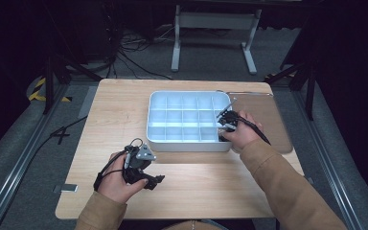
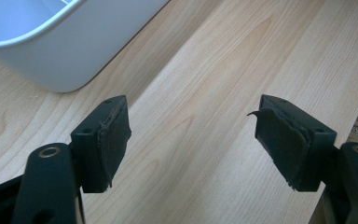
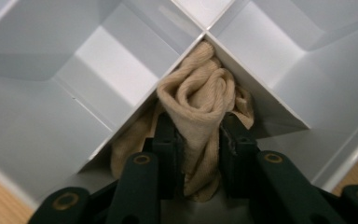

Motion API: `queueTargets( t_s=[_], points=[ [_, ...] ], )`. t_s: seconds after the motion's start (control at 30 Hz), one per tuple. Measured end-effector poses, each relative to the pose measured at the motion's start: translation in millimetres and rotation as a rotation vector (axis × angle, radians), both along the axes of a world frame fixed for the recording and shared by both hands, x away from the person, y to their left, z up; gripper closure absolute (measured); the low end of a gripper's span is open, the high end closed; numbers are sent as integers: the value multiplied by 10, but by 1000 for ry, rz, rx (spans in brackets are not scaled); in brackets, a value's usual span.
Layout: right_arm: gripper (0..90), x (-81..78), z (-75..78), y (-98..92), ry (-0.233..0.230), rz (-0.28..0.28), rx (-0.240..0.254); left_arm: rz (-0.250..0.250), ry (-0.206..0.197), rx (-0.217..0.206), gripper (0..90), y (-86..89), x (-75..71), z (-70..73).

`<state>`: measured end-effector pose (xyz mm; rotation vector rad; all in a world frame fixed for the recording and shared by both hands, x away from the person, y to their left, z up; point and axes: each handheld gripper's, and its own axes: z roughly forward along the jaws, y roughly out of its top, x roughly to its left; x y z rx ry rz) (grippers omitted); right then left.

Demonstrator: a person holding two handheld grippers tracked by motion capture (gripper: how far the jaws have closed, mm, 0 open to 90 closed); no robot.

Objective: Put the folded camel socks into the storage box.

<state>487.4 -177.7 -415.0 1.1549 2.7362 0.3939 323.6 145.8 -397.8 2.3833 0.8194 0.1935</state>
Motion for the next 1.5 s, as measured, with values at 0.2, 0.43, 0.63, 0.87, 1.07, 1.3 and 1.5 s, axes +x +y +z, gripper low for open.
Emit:
queueTargets(
  t_s=[0.2,0.43,0.63,0.87,1.07,1.3,1.5],
  points=[
    [575,-83,162,-41,-38,8,47,-8,8,3,265,-12,25,0],
    [562,-186,406,-141,-91,20,110,-9,4,0,261,-28,39,-3],
    [535,-295,522,-238,-134,24,162,-9,10,2,261,-30,47,-3],
    [507,-461,610,-344,-193,70,250,-11,12,1,261,-25,44,6],
    [490,-621,683,-466,-222,78,325,-12,14,6,261,-29,41,11],
    [452,-808,761,-577,-268,130,396,-11,7,2,261,-24,46,7],
    [450,-970,738,-648,-271,151,436,-9,8,2,261,-18,38,12]
  ],
)
